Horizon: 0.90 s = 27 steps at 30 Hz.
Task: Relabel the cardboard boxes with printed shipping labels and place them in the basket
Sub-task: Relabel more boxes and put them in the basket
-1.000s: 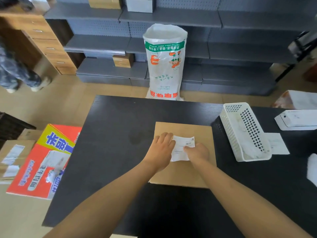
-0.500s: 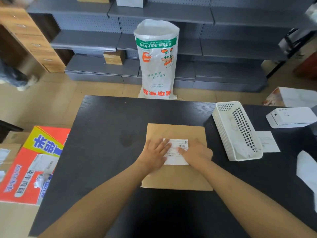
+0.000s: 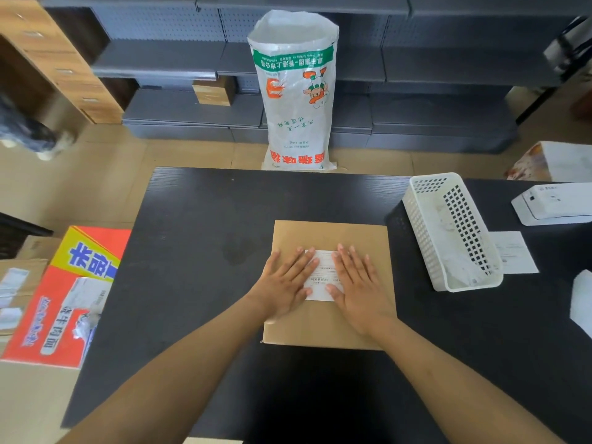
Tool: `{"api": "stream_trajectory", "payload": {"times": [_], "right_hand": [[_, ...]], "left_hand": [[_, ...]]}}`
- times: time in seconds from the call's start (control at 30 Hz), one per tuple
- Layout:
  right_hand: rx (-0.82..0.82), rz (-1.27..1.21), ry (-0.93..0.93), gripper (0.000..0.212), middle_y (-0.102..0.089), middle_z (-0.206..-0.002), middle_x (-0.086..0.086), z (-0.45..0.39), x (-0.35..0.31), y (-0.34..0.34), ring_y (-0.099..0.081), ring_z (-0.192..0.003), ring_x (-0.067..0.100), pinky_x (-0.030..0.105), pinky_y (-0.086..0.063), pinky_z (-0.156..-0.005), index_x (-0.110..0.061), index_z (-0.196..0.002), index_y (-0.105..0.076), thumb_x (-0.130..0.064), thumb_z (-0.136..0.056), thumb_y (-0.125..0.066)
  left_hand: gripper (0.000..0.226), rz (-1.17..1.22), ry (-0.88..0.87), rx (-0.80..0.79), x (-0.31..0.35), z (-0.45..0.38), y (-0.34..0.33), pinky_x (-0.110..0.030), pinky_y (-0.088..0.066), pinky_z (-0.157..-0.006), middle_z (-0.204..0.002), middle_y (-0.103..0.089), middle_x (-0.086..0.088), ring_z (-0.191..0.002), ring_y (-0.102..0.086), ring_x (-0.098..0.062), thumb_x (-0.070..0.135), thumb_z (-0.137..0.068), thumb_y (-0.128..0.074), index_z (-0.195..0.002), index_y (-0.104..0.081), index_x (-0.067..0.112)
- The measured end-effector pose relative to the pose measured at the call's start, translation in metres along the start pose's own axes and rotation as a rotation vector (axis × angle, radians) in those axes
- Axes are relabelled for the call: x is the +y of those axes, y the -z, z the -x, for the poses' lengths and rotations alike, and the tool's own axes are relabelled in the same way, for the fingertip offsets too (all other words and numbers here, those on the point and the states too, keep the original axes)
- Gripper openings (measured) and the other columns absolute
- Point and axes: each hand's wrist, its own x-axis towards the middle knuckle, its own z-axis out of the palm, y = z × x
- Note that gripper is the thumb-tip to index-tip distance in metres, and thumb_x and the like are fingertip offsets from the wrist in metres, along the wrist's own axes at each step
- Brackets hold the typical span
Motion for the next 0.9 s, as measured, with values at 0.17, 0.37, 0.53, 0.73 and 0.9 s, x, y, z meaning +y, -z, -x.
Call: {"api": "stream_trajectory", "payload": {"times": [0.17,0.37,0.53,0.73,0.9], "right_hand": [[0.03,0.027,-0.033,0.073,0.029,-0.156,0.001,0.002,-0.001,-0.004,0.03,-0.142,0.016,0.039,0.02,-0.116,-0.013,-0.148,0.022,-0.056,-0.093,0.002],[-0.008,0.025,-0.026,0.071,0.031,-0.155,0.001,-0.001,-0.001,-0.001,0.034,-0.14,0.017,0.041,0.021,-0.116,-0.013,-0.148,0.024,-0.053,-0.098,-0.008],[-0.056,0.001,-0.025,0.072,0.035,-0.153,0.001,-0.002,-0.001,0.002,0.036,-0.139,0.017,0.041,0.023,-0.114,-0.013,-0.146,0.027,-0.054,-0.099,-0.009],[-0.043,-0.139,-0.011,0.067,0.021,-0.16,-0.001,-0.005,0.013,0.022,0.024,-0.145,0.019,0.036,0.017,-0.115,-0.016,-0.153,0.005,-0.044,-0.101,-0.028],[0.101,-0.343,-0.224,0.057,-0.006,-0.161,0.006,0.003,0.024,0.04,0.001,-0.148,0.026,0.04,-0.005,-0.119,-0.02,-0.148,-0.027,-0.038,-0.098,-0.046]], "left_hand": [[0.062,-0.009,-0.015,-0.033,-0.001,-0.001,0.001,-0.049,0.017,-0.114,-0.145,0.04,0.007,-0.14,0.032,-0.017,0.046,-0.102,-0.012,-0.142,0.029,0.024],[0.062,-0.018,-0.03,-0.083,-0.004,-0.005,-0.002,-0.049,0.021,-0.113,-0.141,0.046,0.009,-0.131,0.043,-0.014,0.049,-0.101,-0.01,-0.137,0.035,0.026],[0.064,-0.055,0.001,-0.107,-0.001,-0.005,0.002,-0.048,0.018,-0.113,-0.151,0.037,0.006,-0.134,0.041,-0.015,0.05,-0.101,-0.012,-0.142,0.031,0.025],[0.066,0.016,0.088,-0.033,0.01,-0.003,0.024,-0.045,0.001,-0.118,-0.16,0.015,0.001,-0.147,0.014,-0.022,0.043,-0.101,-0.032,-0.153,0.003,0.024],[0.061,0.343,0.414,0.243,0.008,0.006,0.032,-0.04,-0.028,-0.111,-0.156,-0.011,-0.006,-0.139,-0.024,-0.028,0.028,-0.094,-0.049,-0.148,-0.02,0.021]]}}
